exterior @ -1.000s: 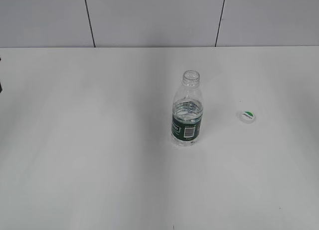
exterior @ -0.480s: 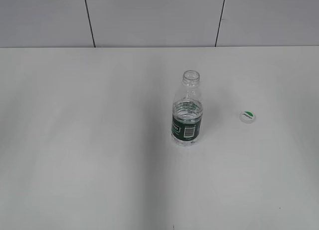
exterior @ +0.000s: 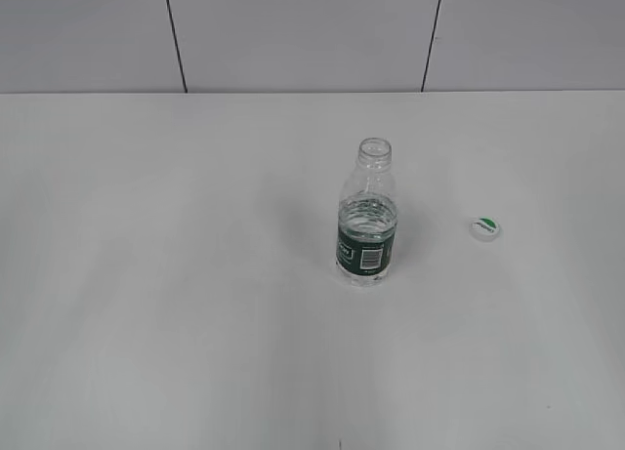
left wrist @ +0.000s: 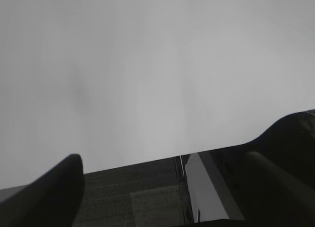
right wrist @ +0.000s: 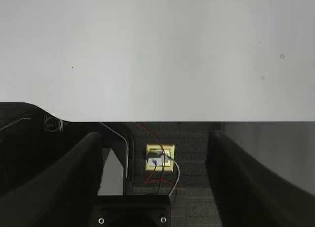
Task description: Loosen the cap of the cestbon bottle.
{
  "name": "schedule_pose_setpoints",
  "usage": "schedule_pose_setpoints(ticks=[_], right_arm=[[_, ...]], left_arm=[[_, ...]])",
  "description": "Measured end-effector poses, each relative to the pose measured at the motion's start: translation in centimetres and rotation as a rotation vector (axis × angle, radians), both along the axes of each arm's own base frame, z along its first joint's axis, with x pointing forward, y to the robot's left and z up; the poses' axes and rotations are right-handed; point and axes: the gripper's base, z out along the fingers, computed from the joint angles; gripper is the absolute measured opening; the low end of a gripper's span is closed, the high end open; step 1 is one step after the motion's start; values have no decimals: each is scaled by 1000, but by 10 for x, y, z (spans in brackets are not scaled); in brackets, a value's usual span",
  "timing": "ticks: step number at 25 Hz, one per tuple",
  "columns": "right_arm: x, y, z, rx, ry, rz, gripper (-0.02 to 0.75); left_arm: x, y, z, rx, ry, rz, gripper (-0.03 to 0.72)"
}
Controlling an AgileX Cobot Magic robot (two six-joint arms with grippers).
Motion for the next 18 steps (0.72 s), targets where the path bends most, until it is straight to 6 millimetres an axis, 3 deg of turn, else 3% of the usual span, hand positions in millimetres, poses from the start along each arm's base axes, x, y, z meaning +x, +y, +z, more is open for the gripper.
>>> schedule_pose_setpoints(ticks=[6,10,18], right_arm=[[-34,1,-9,-2,-112,-1,503],[-50,2,-16,11,-167,0,503],[-74,4,-11,19,-313,2,503]], left_arm=[[-39,5,0,-19,-146,-1,589],[-53,6,-5,-33,-245,3,589],[-79,10,8,-60,-446,7,589]])
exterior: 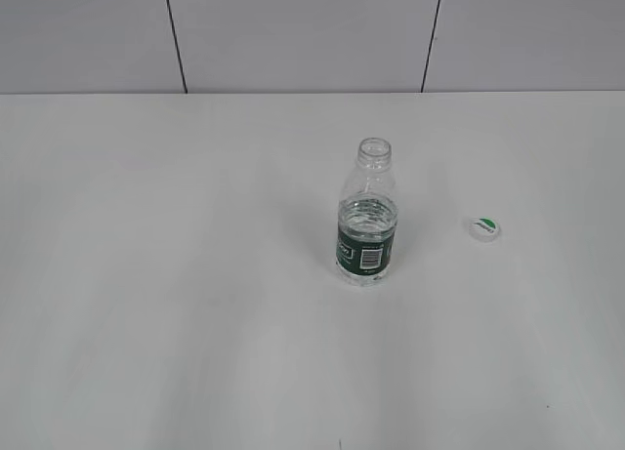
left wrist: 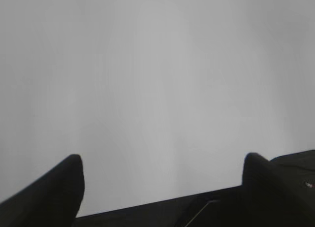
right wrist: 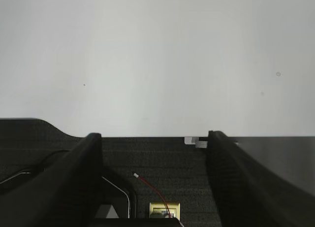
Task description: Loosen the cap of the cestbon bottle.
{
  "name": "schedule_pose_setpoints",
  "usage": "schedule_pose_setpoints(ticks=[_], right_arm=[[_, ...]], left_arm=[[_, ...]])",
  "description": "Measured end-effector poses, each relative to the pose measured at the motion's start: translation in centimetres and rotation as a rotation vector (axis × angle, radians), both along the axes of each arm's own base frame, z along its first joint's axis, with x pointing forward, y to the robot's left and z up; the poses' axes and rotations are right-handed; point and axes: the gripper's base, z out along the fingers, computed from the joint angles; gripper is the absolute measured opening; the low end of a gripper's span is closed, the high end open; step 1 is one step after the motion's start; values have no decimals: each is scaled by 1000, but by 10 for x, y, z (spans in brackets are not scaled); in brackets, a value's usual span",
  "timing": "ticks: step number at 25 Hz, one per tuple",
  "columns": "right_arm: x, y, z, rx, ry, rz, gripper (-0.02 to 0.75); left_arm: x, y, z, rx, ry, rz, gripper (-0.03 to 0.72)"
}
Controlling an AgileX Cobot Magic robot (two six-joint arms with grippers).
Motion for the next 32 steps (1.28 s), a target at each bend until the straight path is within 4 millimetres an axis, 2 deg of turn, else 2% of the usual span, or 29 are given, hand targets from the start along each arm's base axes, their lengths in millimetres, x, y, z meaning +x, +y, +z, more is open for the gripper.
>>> schedule_pose_setpoints(ticks=[10,17,32], right_arm=[[-24,0,4,-3,-177,-1,503],[-52,1,3,-3,-383,-1,503],[-54,2,3,27,-406,78,503]], left_arm=[[-40,5,8,-31,-255,0,589],[-64,8,8,-51,-404,0,588],[-66,8,8,-53,-414,-1,588]])
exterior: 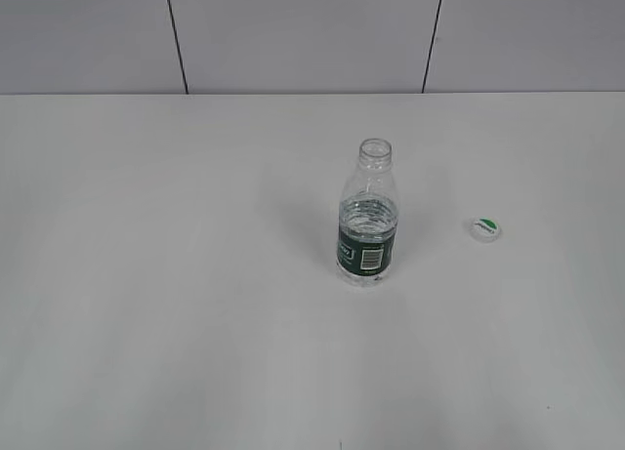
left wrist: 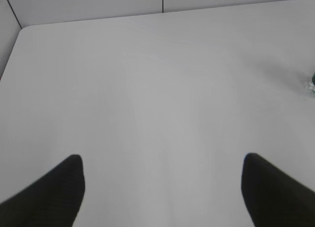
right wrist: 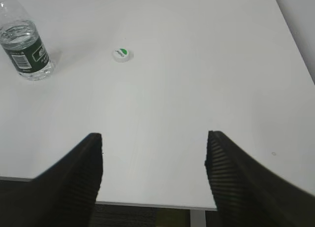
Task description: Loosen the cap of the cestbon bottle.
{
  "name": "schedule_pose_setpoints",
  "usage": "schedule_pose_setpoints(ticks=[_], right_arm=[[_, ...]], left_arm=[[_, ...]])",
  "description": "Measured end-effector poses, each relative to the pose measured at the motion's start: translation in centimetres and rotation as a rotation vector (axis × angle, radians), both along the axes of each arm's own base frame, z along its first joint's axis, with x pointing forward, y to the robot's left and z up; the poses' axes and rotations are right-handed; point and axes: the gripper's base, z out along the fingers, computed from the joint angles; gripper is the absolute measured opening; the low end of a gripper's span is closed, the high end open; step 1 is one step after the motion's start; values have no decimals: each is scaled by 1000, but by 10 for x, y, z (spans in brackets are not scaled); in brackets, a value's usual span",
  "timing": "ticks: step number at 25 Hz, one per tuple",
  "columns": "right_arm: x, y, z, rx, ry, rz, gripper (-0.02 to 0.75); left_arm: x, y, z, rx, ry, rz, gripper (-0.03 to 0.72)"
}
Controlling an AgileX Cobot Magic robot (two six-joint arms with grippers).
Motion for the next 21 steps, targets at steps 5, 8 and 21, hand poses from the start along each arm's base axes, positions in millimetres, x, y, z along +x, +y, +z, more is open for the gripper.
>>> schedule_pose_setpoints(ticks=[5,8,21], right_arm=[[0,0,0,0,0,7,503],[0,0,0,0,0,7,503],[0,0,0,0,0,7,503]], left_arm=[[0,0,0,-1,0,0,588],[0,0,0,-1,0,0,588],[0,0,0,-1,0,1,587]])
